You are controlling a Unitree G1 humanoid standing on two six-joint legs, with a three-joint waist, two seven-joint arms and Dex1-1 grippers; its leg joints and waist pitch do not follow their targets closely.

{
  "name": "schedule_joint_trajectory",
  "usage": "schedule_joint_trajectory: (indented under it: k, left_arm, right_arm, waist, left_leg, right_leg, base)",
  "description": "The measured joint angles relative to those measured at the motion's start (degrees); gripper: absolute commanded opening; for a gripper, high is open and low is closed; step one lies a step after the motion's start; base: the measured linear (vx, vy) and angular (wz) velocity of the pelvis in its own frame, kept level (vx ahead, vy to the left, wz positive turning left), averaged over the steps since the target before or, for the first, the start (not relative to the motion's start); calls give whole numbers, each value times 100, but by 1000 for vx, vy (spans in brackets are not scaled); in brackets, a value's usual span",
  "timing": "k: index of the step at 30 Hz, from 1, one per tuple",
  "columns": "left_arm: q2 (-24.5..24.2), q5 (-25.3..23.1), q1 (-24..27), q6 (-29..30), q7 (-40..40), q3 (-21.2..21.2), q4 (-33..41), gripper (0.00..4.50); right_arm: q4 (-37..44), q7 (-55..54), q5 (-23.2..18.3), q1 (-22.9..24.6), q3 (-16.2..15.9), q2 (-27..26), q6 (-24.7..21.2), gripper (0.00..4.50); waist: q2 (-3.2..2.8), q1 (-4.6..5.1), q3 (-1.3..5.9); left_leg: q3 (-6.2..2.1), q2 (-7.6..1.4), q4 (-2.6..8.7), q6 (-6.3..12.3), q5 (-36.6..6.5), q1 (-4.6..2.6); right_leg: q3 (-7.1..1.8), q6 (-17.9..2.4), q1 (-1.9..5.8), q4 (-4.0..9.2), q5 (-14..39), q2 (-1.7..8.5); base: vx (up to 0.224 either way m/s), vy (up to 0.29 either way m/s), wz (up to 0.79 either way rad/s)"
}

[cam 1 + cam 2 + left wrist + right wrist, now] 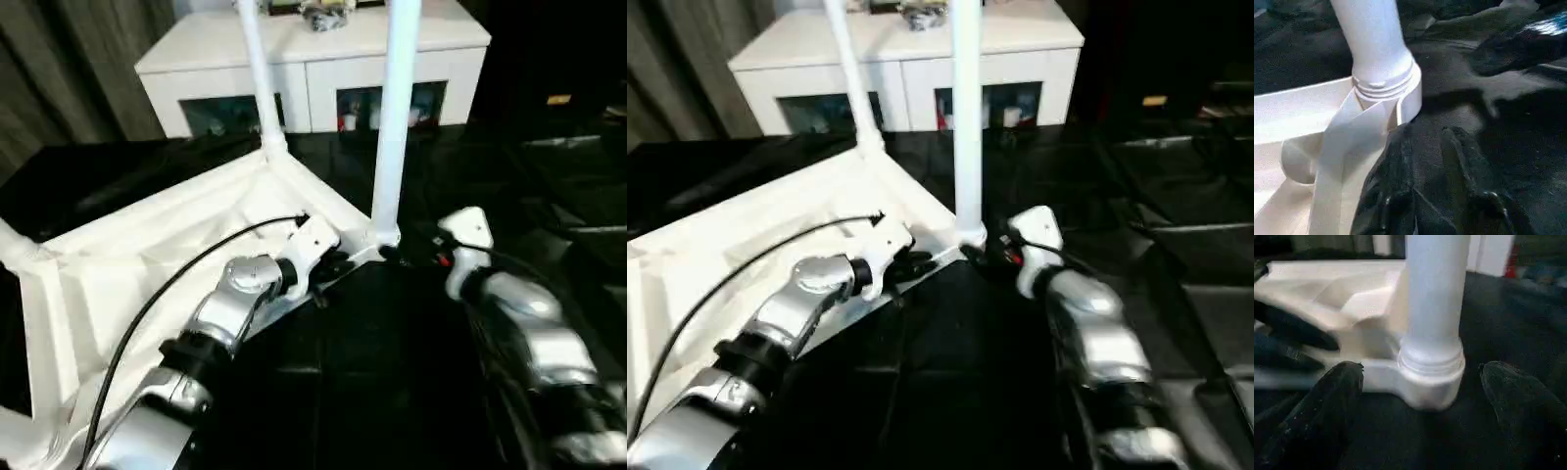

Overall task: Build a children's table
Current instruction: Rotate leg to tighten, then rotate table base

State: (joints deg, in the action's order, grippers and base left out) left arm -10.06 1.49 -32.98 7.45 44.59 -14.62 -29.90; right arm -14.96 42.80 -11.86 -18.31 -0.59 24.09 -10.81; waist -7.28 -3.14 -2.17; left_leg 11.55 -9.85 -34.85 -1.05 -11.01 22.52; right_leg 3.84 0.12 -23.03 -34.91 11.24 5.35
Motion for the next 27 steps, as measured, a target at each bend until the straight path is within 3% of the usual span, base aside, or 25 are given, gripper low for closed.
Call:
schedule_joint_trajectory:
  k: [5, 8, 12, 14, 16, 22, 27]
  left_arm:
    - [-415, 396, 565, 552, 321, 239, 1063, 182]
    - [-584, 572, 695, 841, 488, 321, 1510, 207]
    - [-990, 861, 1175, 1428, 841, 297, 2385, 234]
    - [-1220, 973, 1464, 1808, 990, 225, 2847, 244]
    - [-1402, 950, 1747, 2197, 934, 139, 3267, 262]
    - [-1375, 806, 1793, 2519, 548, 133, 3352, 311]
    - [-1337, 819, 1790, 2731, 413, 127, 3533, 356]
  right_arm:
    - [709, 815, -474, 239, -247, 226, -502, 421]
    - [954, 1036, -651, 257, -383, 220, -641, 421]
    - [900, 968, -616, 62, -528, -64, -662, 421]
    - [618, 681, -430, -244, -570, -334, -627, 421]
    - [-113, -112, -134, -845, -520, -831, -460, 421]
    - [-1291, -1190, -94, -1651, -263, -1385, -164, 421]
    - [-2263, -1933, 10, -2263, 37, -1467, 148, 421]
  waist:
    - [25, 18, -14]
    - [37, -21, -18]
    - [118, -24, -26]
    - [163, 17, -39]
    - [194, 87, -51]
    - [215, 16, -60]
    - [231, -55, -58]
  left_leg:
    - [-1, -10, 2, -1, 1, 3]
    - [0, -8, -2, -3, 1, 2]
    - [4, -5, -3, -21, -9, -2]
    - [7, -5, -2, -32, -14, -5]
    - [7, -4, -3, -38, -13, -12]
    - [13, -1, -4, -41, -12, -10]
    - [14, 0, -9, -36, -10, 1]
  right_leg:
    - [2, 8, -11, -10, 5, -8]
    - [-1, 7, -8, -10, 4, -7]
    - [-9, 8, -7, -11, 4, -5]
    - [-12, 7, -8, -15, 4, -5]
    - [-14, -5, -16, -24, -3, -6]
    - [-23, -6, -6, -21, -4, -5]
    - [-22, -6, -7, -20, -3, -2]
  base:
    - [0, 0, 0]
    - [0, 0, 0]
    - [0, 0, 0]
    - [0, 0, 0]
    - [0, 0, 0]
    - [0, 0, 0]
    - [0, 0, 0]
